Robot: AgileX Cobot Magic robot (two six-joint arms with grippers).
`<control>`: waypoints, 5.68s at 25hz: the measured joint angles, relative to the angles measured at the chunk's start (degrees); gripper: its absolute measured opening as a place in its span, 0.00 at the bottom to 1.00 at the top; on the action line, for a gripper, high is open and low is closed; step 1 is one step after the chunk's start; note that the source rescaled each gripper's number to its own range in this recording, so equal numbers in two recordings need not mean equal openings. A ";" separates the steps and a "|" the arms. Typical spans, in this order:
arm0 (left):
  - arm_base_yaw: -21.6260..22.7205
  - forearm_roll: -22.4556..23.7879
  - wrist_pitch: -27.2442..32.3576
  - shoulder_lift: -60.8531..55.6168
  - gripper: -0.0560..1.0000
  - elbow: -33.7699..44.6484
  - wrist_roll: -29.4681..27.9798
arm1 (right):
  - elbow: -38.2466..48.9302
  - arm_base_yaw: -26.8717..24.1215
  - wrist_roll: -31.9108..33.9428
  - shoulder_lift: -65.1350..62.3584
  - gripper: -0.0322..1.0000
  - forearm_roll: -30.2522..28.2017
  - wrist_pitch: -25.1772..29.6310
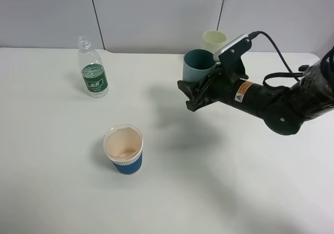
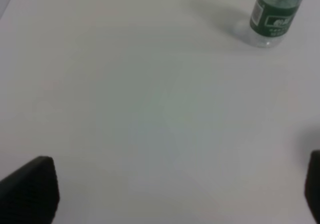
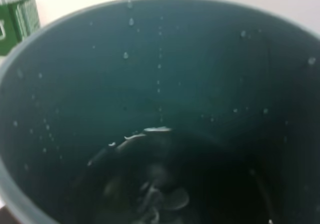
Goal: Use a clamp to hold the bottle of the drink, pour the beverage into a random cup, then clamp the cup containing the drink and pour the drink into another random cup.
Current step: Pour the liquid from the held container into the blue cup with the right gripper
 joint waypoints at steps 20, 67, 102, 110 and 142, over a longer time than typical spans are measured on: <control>0.00 0.00 0.00 0.00 1.00 0.00 0.00 | -9.99 8.05 -6.96 -6.34 0.03 -5.06 15.15; 0.00 0.00 0.00 0.00 1.00 0.00 0.00 | -13.43 18.16 -39.64 -4.40 0.03 -10.60 18.35; 0.00 0.00 0.00 0.00 1.00 0.00 0.00 | -13.48 21.13 -62.11 -4.40 0.03 -10.54 19.66; 0.00 0.00 0.00 0.00 1.00 0.00 0.00 | -13.48 21.13 -65.56 -4.40 0.03 -10.54 19.66; 0.00 0.00 0.00 0.00 1.00 0.00 0.00 | -13.48 21.13 -78.15 -4.40 0.03 -10.52 19.13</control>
